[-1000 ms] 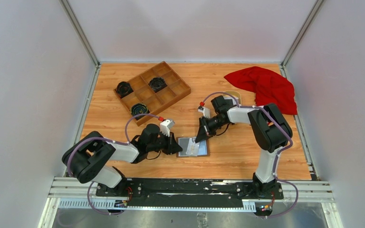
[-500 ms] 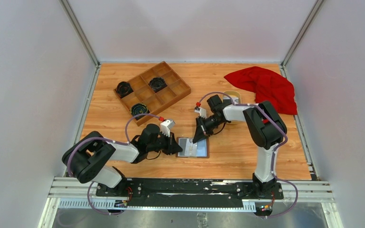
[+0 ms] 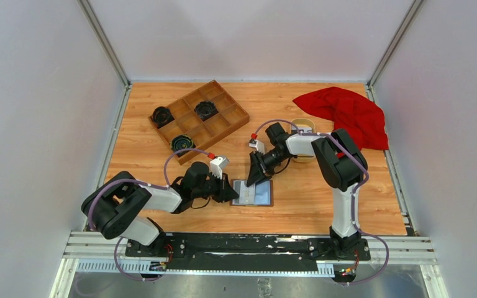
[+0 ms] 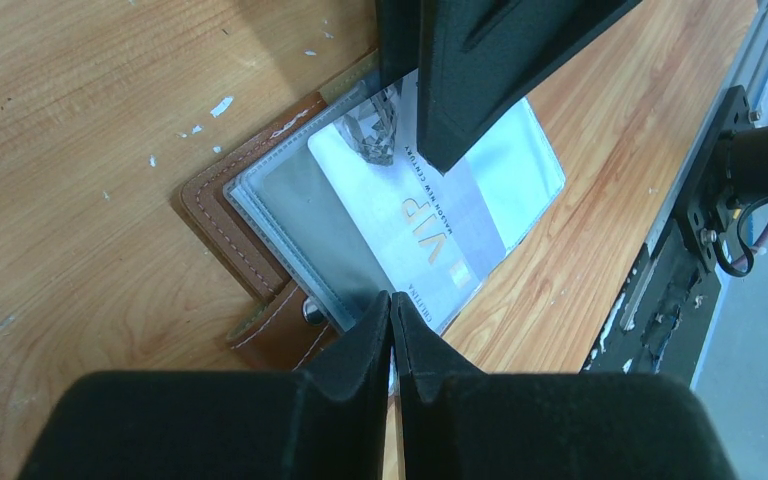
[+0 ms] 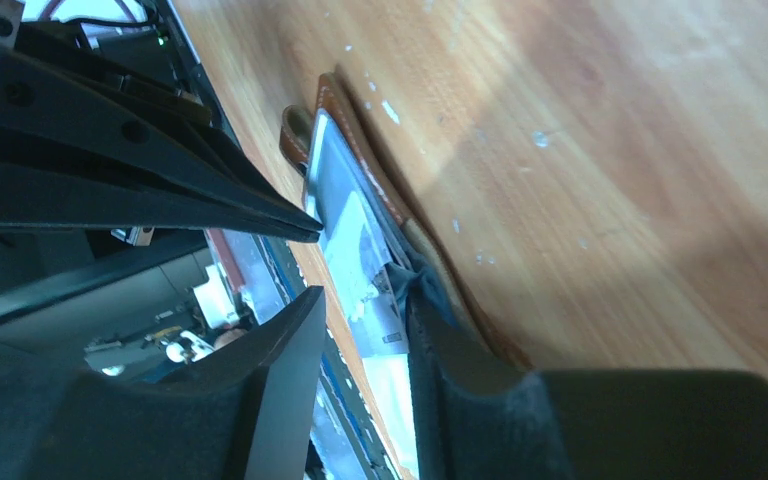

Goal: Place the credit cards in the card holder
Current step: Insert the credit card into the card holder.

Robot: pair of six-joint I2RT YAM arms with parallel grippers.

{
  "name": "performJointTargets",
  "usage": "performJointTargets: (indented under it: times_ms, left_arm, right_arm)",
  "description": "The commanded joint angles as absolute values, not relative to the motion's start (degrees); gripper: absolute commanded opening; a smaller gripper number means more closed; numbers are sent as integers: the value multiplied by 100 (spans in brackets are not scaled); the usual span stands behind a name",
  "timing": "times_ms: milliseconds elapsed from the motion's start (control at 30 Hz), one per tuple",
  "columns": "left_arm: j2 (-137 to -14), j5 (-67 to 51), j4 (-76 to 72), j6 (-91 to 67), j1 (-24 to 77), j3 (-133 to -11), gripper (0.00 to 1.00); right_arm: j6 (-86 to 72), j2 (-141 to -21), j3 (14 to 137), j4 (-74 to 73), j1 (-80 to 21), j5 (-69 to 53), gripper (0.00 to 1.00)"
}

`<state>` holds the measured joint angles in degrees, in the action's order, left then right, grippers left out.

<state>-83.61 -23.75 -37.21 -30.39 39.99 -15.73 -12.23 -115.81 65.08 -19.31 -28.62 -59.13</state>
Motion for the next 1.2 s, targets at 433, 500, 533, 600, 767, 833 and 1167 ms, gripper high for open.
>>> performJointTargets:
  times_ms: [433, 500, 533, 600, 767, 833, 1167]
  left_arm:
    - [-8459, -2307, -3417, -2847, 4025, -1460, 8]
    - [-8471, -2311, -3415, -2843, 4025, -1459, 8]
    - [-8472, -2311, -3415, -2847, 4025, -1459, 8]
    - [-8475, -2316, -3415, -2841, 4025, -1467, 8]
    - [-8506, -2342, -3417, -2848, 4025, -1481, 8]
    - [-8499, -2354, -3410, -2847, 4025, -1481, 8]
    - [-8521, -2388, -3418, -2866, 4025, -1469, 8]
  right_arm:
    - [884, -10935, 7083, -3357, -2995, -4471, 63]
    - [1278, -10781, 7134, -3540, -2992, -4411, 60]
    - [1488, -10702, 7123, -3594, -2996, -4427, 58]
    - [2132, -10525, 7056, -3690, -3014, -4501, 50]
    - [3245, -10141, 6709, -3679, -3220, -4419, 29]
    - [3575, -10027, 6586, -3623, -3363, -4404, 24]
    - [4224, -10189, 6311, -3289, -4000, -3564, 17]
